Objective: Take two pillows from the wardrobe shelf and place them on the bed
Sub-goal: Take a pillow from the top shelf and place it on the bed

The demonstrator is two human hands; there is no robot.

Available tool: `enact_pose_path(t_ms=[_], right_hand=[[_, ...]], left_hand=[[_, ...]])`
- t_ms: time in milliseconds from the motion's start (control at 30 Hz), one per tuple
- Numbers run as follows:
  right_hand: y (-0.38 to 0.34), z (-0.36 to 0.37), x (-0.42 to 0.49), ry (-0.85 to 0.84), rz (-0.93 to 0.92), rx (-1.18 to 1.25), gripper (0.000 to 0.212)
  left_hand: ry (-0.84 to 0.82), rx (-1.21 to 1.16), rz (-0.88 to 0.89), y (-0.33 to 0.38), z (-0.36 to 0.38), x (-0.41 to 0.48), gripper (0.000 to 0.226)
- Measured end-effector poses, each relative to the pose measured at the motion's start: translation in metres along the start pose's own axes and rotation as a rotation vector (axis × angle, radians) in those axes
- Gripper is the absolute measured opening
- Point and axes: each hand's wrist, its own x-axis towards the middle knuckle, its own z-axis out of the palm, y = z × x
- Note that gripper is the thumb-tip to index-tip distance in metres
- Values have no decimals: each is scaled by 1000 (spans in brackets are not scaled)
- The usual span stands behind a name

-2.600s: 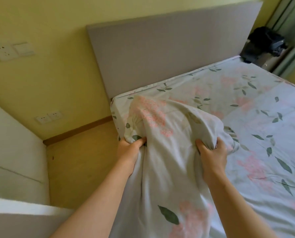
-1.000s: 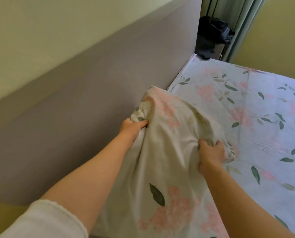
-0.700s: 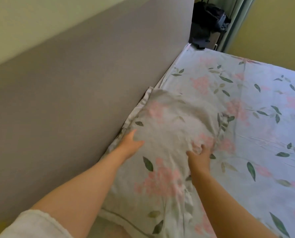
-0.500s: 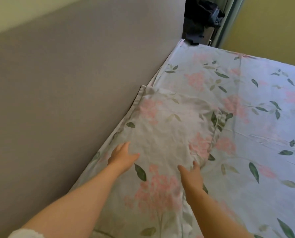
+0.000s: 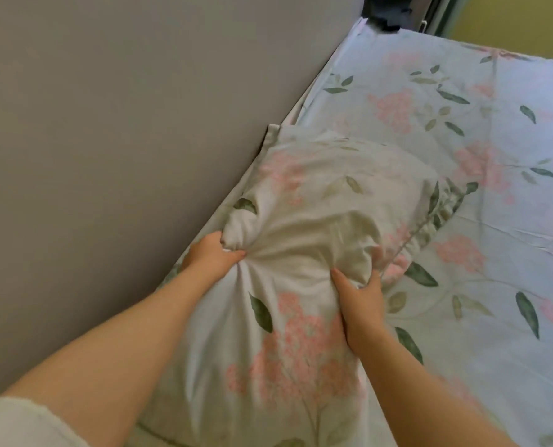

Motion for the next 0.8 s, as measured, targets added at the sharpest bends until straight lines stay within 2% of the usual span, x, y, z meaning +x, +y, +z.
enact_pose_path(t_ms=[167, 233, 333, 400, 467, 567, 667, 733, 800], right_hand=[[-12, -2, -23, -80, -16, 7, 54], [1, 0, -35, -95, 5, -26, 58], [32, 5, -54, -32, 68, -136, 80], [52, 4, -67, 14, 90, -198, 95], [67, 1, -82, 58, 114, -212, 106], [91, -1, -102, 65, 200, -169, 101], [109, 0, -117, -21, 252, -94, 92], [114, 2, -123, -53, 269, -71, 80], [119, 3, -126, -58, 285, -68, 77]], left_hand=[[50, -29, -8, -18, -36, -11, 55], [16, 83, 6, -34, -41, -22, 64], [-87, 238, 25, -69, -26, -44, 81], [-105, 253, 2, -96, -11, -65, 79], [-57, 281, 18, -122, 1, -86, 74], [28, 259, 23, -151, 8, -109, 70], [90, 183, -127, -174, 8, -119, 74], [71, 94, -234, -188, 5, -121, 77], [12, 125, -269, -199, 1, -125, 75]])
